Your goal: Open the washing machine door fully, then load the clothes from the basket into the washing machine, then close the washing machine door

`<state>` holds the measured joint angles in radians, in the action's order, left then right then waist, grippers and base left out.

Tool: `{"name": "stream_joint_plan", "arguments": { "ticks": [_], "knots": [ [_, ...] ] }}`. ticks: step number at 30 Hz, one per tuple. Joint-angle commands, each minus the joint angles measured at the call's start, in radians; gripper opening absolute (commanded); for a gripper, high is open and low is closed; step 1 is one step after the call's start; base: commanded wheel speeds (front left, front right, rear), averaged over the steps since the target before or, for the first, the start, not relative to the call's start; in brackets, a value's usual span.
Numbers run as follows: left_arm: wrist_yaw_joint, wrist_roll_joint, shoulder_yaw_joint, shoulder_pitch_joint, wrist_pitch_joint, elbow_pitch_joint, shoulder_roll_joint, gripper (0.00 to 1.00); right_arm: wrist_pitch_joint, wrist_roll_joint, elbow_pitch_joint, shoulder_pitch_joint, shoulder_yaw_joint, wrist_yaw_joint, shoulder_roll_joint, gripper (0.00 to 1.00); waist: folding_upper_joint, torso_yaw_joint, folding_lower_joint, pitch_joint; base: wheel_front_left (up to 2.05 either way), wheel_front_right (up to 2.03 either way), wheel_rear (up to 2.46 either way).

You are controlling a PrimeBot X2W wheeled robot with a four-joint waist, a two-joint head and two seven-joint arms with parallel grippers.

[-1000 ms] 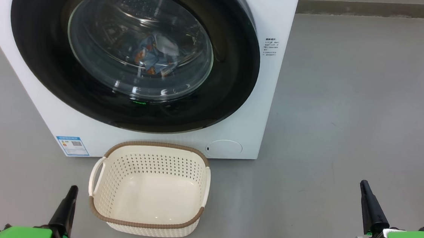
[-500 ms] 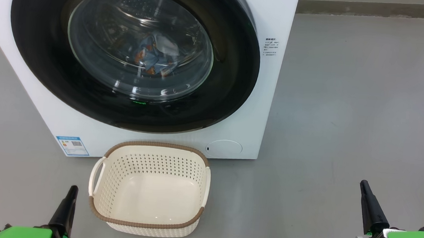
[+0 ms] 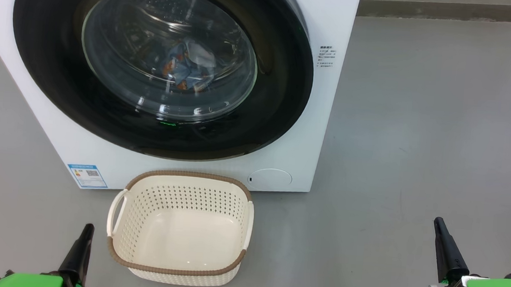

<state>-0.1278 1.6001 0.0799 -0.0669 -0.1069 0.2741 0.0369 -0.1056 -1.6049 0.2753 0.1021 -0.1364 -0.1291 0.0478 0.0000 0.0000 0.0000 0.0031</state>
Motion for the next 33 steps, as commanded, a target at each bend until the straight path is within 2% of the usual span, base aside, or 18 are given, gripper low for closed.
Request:
{"name": "stream_joint_plan", "arguments": {
  "ticks": [1,33],
  "knots": [
    [-0.003,0.008,0.035,-0.041,-0.007,-0.029,0.013,0.0,-0.008,-0.003,-0.03,0.006,0.022,-0.002,0.003,0.0,0.0,0.0,0.0,0.0,0.0,0.0,0.0],
    [-0.003,0.008,0.034,-0.041,-0.007,-0.029,0.013,0.0,-0.008,-0.003,-0.03,0.006,0.022,-0.002,0.003,0.0,0.0,0.0,0.0,0.0,0.0,0.0,0.0]
  ]
}}
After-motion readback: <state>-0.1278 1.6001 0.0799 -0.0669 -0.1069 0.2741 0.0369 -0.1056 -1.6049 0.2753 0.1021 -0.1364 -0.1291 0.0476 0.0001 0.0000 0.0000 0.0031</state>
